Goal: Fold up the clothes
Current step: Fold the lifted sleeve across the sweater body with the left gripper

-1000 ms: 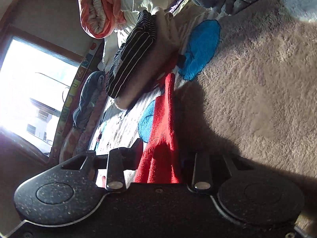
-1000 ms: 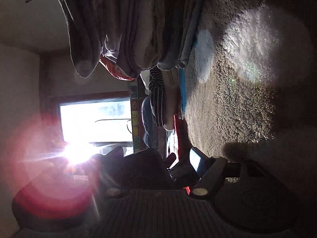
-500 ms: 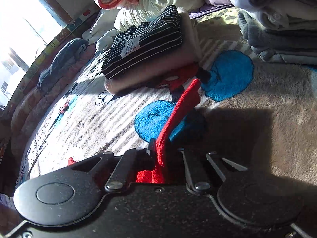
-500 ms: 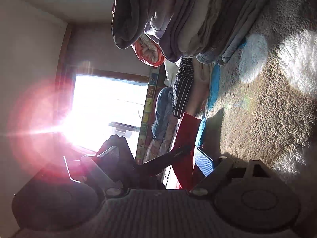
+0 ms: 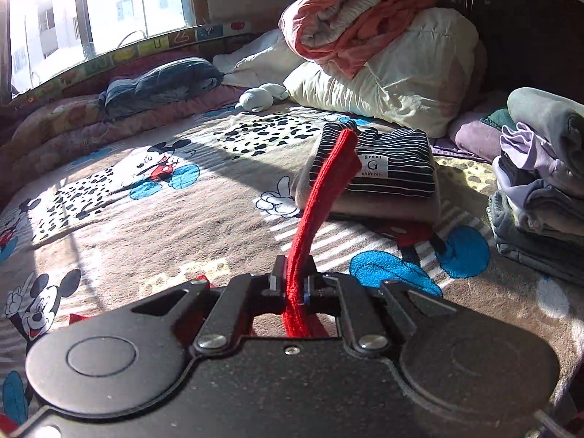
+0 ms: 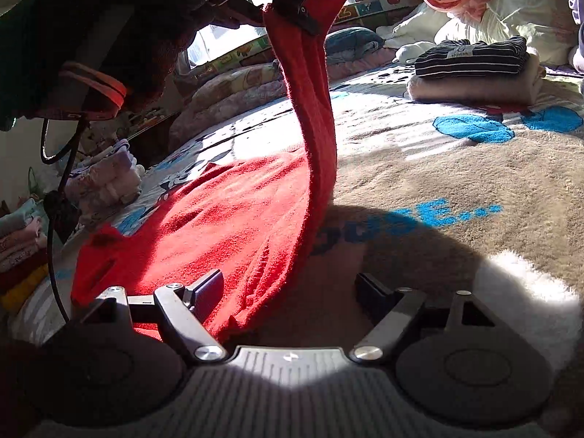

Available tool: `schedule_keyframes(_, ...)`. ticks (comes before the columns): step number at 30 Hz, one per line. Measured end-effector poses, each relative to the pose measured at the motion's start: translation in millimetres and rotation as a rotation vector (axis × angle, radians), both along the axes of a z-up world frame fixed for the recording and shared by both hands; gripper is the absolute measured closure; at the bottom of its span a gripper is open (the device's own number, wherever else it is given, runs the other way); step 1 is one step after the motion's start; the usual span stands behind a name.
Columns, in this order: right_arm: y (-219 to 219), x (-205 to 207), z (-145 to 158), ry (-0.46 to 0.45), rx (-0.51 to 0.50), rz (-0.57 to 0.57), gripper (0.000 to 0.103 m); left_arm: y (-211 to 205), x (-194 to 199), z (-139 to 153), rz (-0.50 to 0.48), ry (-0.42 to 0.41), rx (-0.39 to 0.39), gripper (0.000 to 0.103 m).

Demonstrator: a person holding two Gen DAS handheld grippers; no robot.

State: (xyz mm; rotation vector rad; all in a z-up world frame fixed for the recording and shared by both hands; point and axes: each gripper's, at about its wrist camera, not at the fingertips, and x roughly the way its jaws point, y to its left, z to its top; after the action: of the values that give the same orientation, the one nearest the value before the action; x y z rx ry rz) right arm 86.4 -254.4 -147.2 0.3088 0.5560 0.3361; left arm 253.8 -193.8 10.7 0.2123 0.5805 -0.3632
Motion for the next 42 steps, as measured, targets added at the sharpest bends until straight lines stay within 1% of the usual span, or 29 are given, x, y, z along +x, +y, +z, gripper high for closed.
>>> schedule_keyframes(3, 15.2, -2.4, -0.5, -0.019, -0.069, 0.011, 0.027, 26.5, 0.2, 10.2, 0.021, -0.004, -0.036, 0.097)
schedule_keyframes(5, 24.2, -7.7, -0.1, -0.034, -0.113, 0.017, 0.031, 46.3, -1.2, 16.7, 0.036, -0.007, -0.063, 0.097)
schedule_keyframes(9, 33.5, -12.3, -1.0, -0.051, -0.184, 0.017, 0.035, 88.4, -6.3, 24.3, 0.074, -0.024, -0.115, 0.097)
schedule_keyframes(14, 46.1, -19.5, -3.0, -0.076, -0.275, 0.024, 0.036, 146.7, -15.3, 21.6, 0.149, -0.042, -0.206, 0.097)
schedule_keyframes(17, 52.4, -23.7, -4.4, -0.092, -0.321, 0.033, 0.036, 180.5, -27.1, 14.0, 0.191, -0.072, -0.276, 0.097)
schedule_keyframes(18, 53.7, -24.8, -4.6, -0.1, -0.329, 0.034, 0.036, 192.8, -30.8, 9.4, 0.206, -0.072, -0.312, 0.097)
schedule_keyframes(21, 56.0, -26.1, -5.7, -0.108, -0.346, 0.037, 0.037, 211.5, -34.4, -8.6, 0.225, -0.013, -0.398, 0.097)
schedule_keyframes(22, 55.6, -25.8, -6.4, -0.104, -0.343, 0.036, 0.037, 211.5, -35.9, -15.0, 0.224, 0.005, -0.401, 0.096)
schedule_keyframes(23, 54.9, -25.5, -6.8, -0.101, -0.337, 0.034, 0.037, 211.3, -37.6, -23.5, 0.225, 0.034, -0.409, 0.092)
schedule_keyframes(25, 54.8, -24.9, -7.4, -0.099, -0.331, 0.031, 0.037, 215.8, -39.9, -43.2, 0.256, 0.096, -0.451, 0.07)
schedule_keyframes(27, 55.4, -24.2, -8.9, -0.096, -0.323, 0.029, 0.036, 225.8, -42.2, -64.4, 0.288, 0.161, -0.533, 0.068)
schedule_keyframes(30, 56.0, -24.6, -10.1, -0.097, -0.32, 0.026, 0.036, 240.3, -42.7, -98.7, 0.318, 0.268, -0.688, 0.067)
schedule_keyframes(31, 56.2, -24.7, -10.3, -0.097, -0.319, 0.026, 0.036, 245.5, -41.7, -109.8, 0.331, 0.311, -0.745, 0.067)
schedule_keyframes(34, 56.7, -23.7, -10.8, -0.098, -0.315, 0.026, 0.036, 260.5, -37.9, -136.2, 0.349, 0.442, -0.95, 0.067)
schedule_keyframes(36, 57.6, -22.9, -11.1, -0.097, -0.313, 0.024, 0.035, 262.0, -37.6, -142.3, 0.348, 0.479, -0.994, 0.067)
schedule_keyframes(38, 58.3, -23.1, -10.9, -0.097, -0.311, 0.02, 0.035, 260.4, -35.1, -144.7, 0.346, 0.503, -0.978, 0.067)
schedule_keyframes(41, 59.2, -23.7, -10.7, -0.096, -0.31, 0.015, 0.035, 258.9, -30.8, -147.7, 0.334, 0.513, -0.988, 0.067)
schedule_keyframes(42, 59.4, -23.8, -10.9, -0.096, -0.309, 0.015, 0.035, 256.6, -27.5, -147.2, 0.333, 0.51, -0.972, 0.067)
